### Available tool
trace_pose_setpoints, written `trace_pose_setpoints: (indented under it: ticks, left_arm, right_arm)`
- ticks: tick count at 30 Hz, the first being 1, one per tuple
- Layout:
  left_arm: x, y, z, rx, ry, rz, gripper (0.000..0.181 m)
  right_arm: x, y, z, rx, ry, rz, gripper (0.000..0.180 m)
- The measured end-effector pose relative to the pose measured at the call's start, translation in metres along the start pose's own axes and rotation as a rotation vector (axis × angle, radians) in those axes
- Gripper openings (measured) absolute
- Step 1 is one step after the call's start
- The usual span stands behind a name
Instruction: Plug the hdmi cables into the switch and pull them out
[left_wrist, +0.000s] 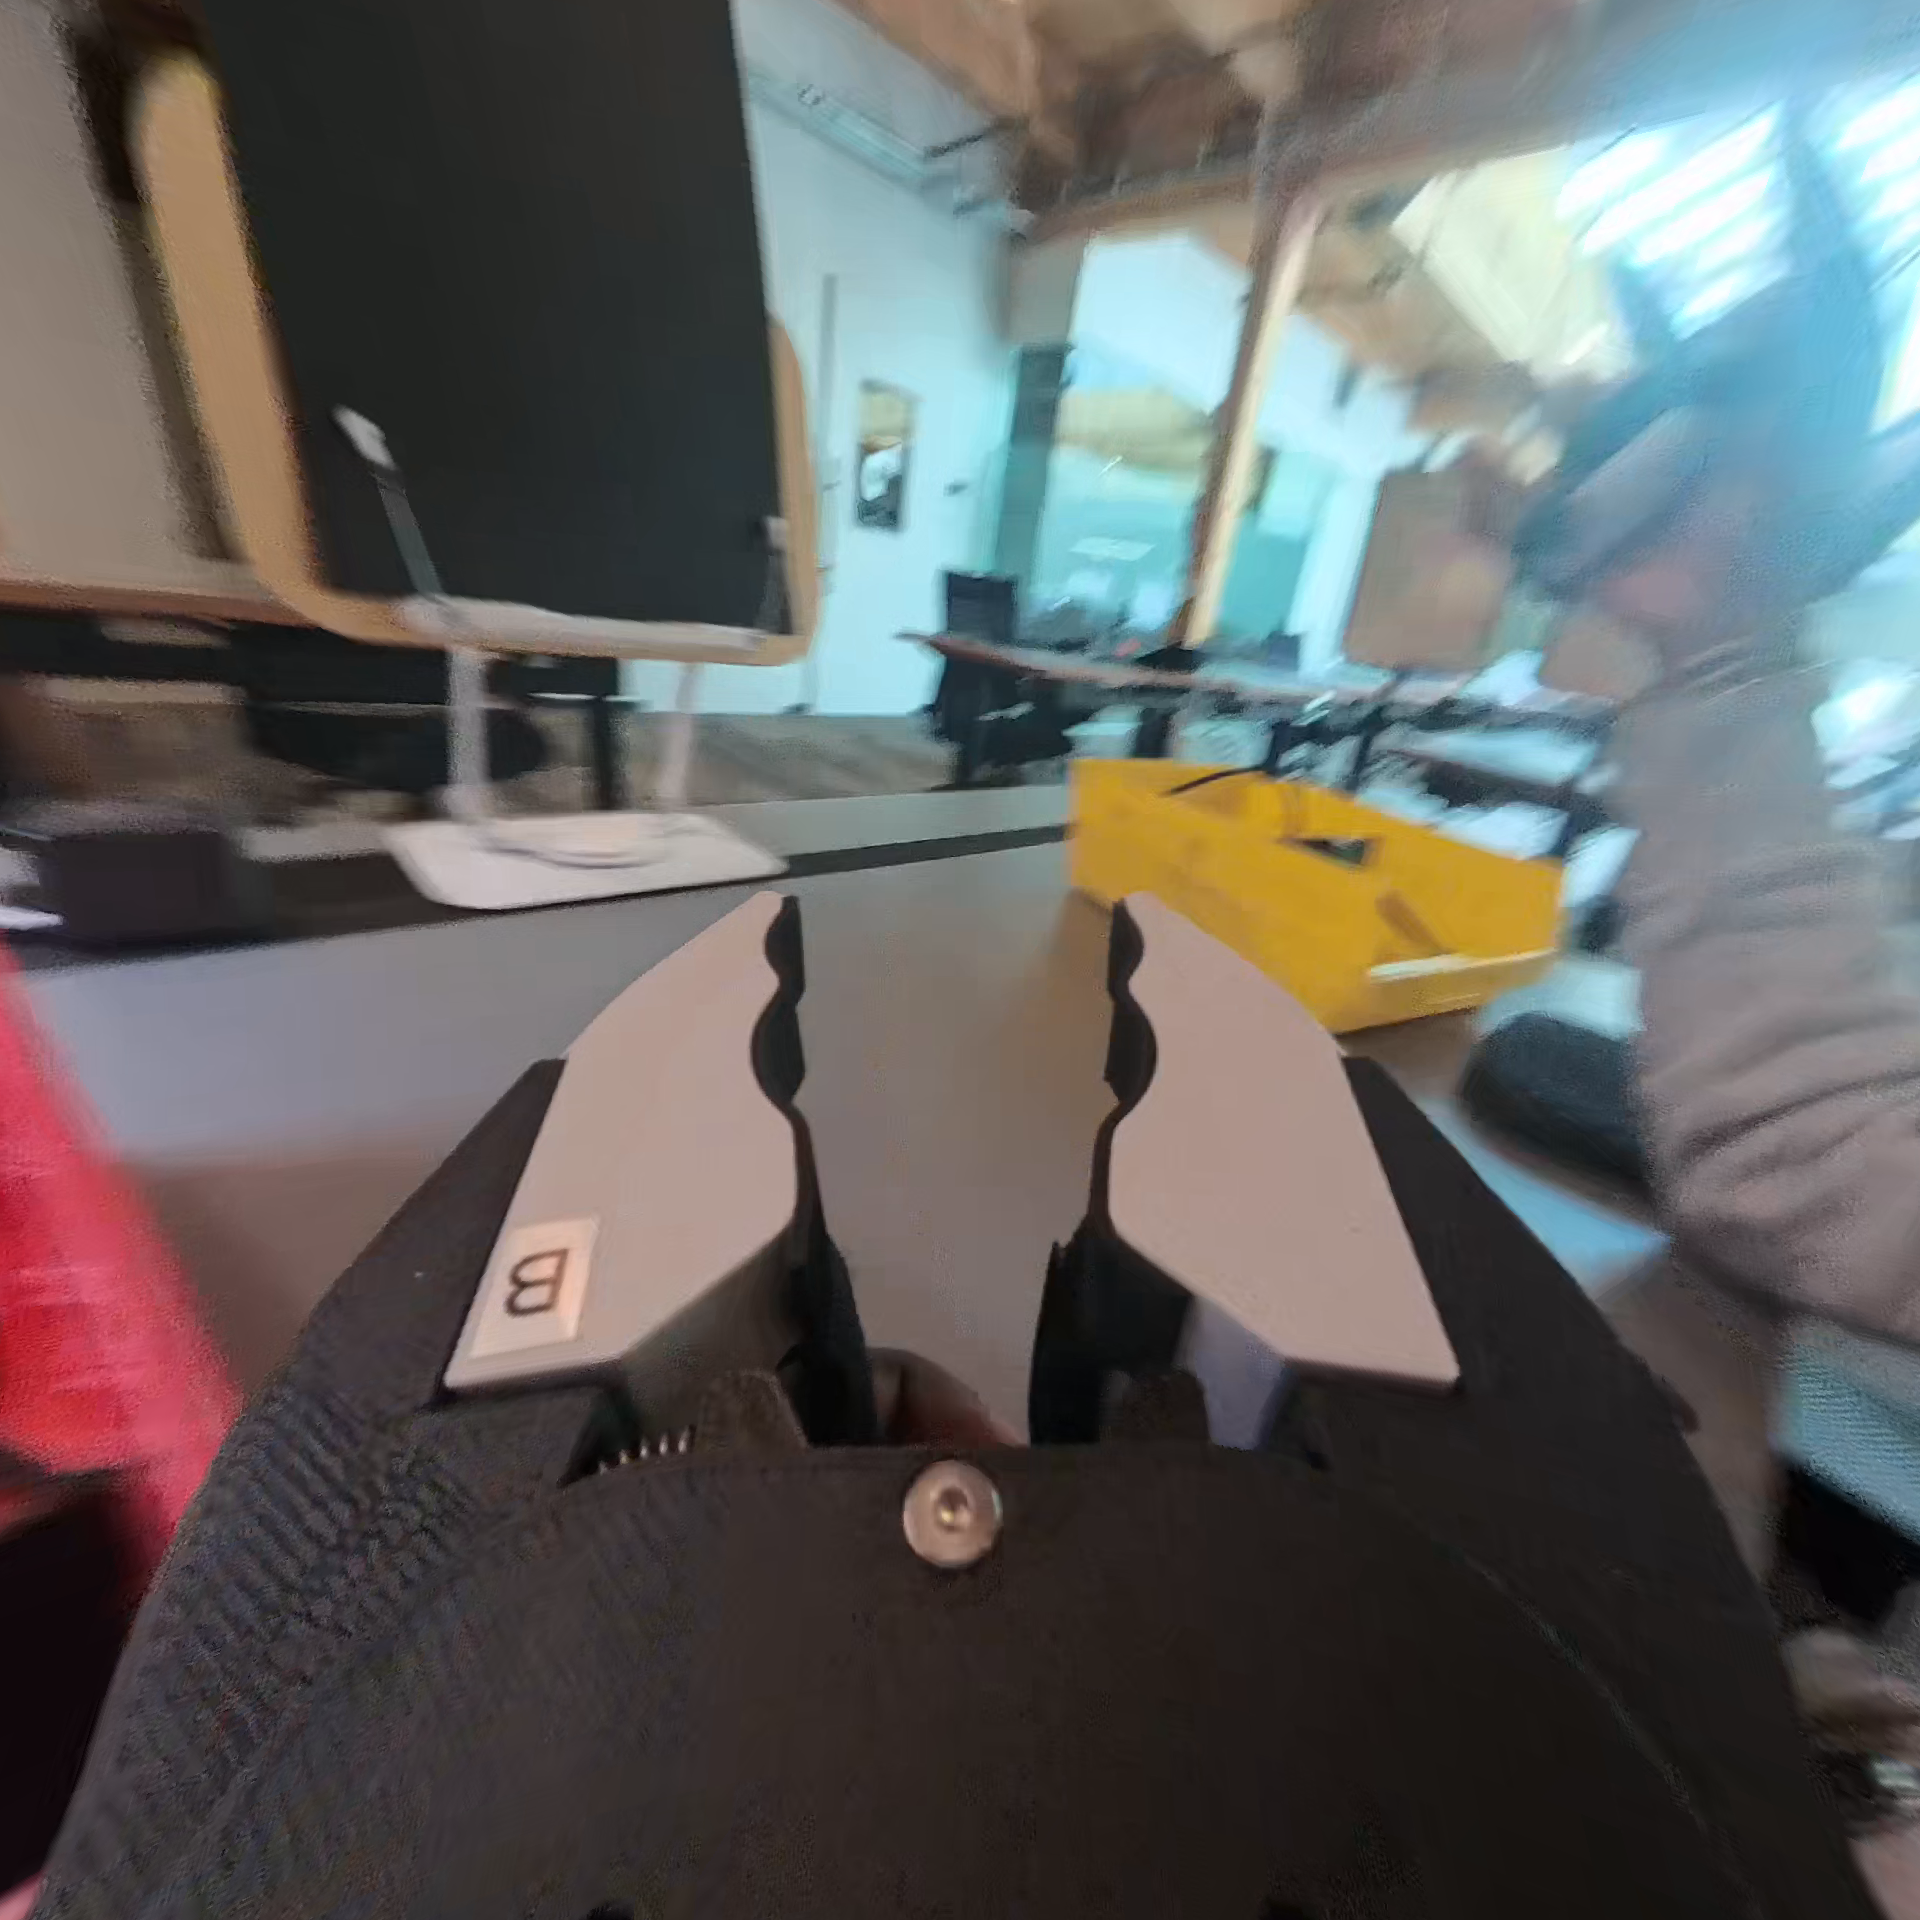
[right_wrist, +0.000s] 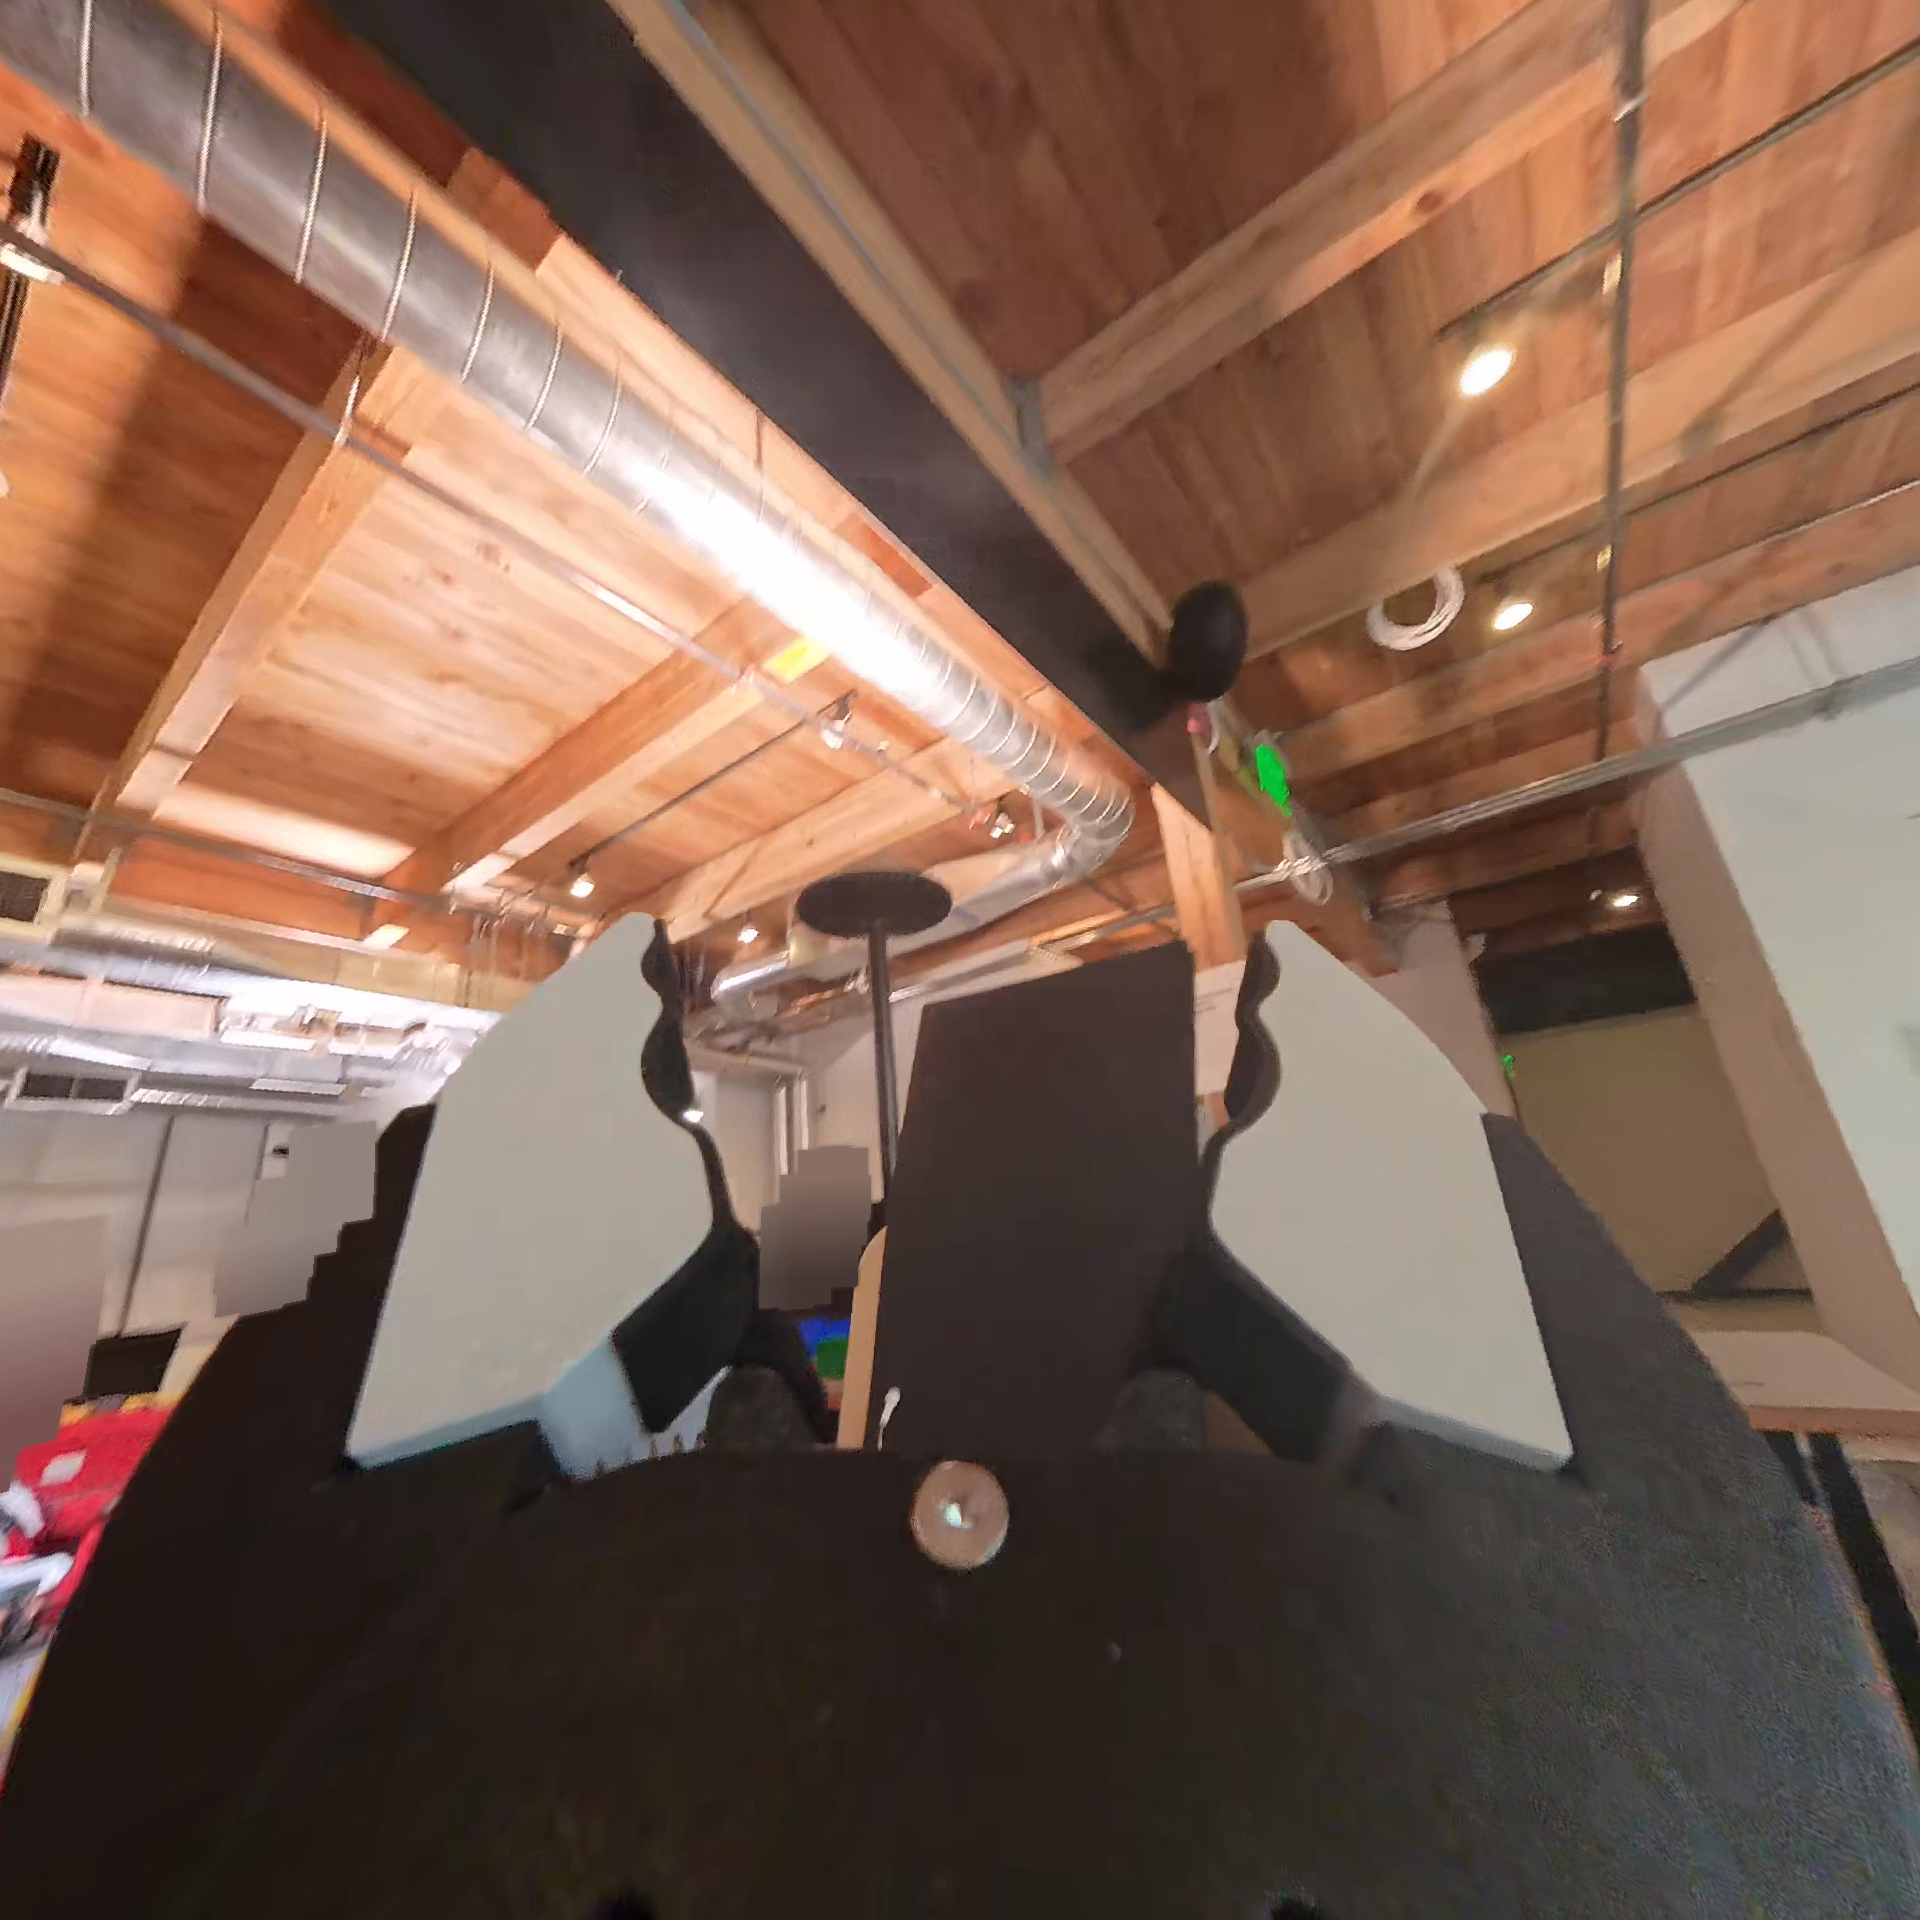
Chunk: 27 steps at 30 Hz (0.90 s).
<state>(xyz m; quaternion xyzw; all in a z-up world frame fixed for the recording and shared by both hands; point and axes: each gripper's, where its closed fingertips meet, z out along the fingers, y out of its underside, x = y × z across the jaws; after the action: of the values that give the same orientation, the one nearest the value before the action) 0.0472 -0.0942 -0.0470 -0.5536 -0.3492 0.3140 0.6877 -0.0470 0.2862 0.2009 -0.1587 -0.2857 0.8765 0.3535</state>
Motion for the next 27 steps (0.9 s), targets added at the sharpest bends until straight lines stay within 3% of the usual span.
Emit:
trace_pose_setpoints:
  ticks: [4,7,10,16,24,27]
  left_arm:
    - [-0.067,-0.061,-0.033,-0.173,-0.251,0.201,0.064]
    - [-0.128,-0.067,-0.048,-0.463,-0.333,0.19,0.081]
    - [-0.187,-0.039,-0.058,-0.8,-0.376,0.156,0.096]
    - [-0.248,0.04,-0.068,-1.26,-0.321,0.246,0.097]
    - [-0.269,0.101,-0.084,-1.534,-0.302,0.307,0.112]
    - [-0.272,0.11,-0.083,-1.504,-0.311,0.235,0.105]
  right_arm:
    - [0.006,-0.038,-0.014,0.123,0.061,-0.005,0.097]
    - [0.007,-0.057,-0.023,0.197,0.091,-0.016,0.093]
    - [0.005,-0.069,-0.029,0.245,0.1,-0.019,0.09]
    - [0.012,-0.081,-0.038,0.304,0.131,-0.01,0.086]
    - [0.018,-0.098,-0.05,0.387,0.155,0.012,0.081]
    - [0.017,-0.101,-0.052,0.405,0.159,0.009,0.079]
